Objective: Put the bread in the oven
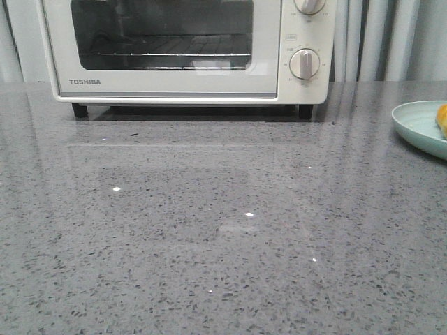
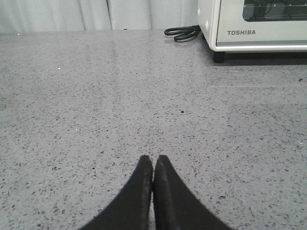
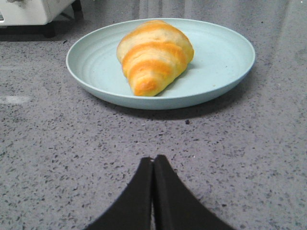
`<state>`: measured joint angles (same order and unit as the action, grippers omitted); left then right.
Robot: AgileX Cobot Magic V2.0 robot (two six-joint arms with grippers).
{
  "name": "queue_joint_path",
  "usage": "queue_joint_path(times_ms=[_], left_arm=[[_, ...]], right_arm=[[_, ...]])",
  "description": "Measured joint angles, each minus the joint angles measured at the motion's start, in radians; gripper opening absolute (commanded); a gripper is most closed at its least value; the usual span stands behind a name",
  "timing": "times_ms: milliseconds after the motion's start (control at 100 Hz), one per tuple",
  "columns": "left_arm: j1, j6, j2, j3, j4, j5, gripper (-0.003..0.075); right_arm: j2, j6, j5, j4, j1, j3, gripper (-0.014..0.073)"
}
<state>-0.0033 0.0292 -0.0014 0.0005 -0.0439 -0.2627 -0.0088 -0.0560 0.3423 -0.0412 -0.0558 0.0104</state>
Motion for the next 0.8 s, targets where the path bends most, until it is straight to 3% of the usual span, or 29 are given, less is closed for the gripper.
queue_joint_path(times_ms=[800], left_arm=[[0.0, 0.0, 0.0, 0.0, -0.001, 0.01, -0.0021]], right_arm=[[0.0, 0.0, 0.0, -0.014, 0.0, 0.0, -0.0057]])
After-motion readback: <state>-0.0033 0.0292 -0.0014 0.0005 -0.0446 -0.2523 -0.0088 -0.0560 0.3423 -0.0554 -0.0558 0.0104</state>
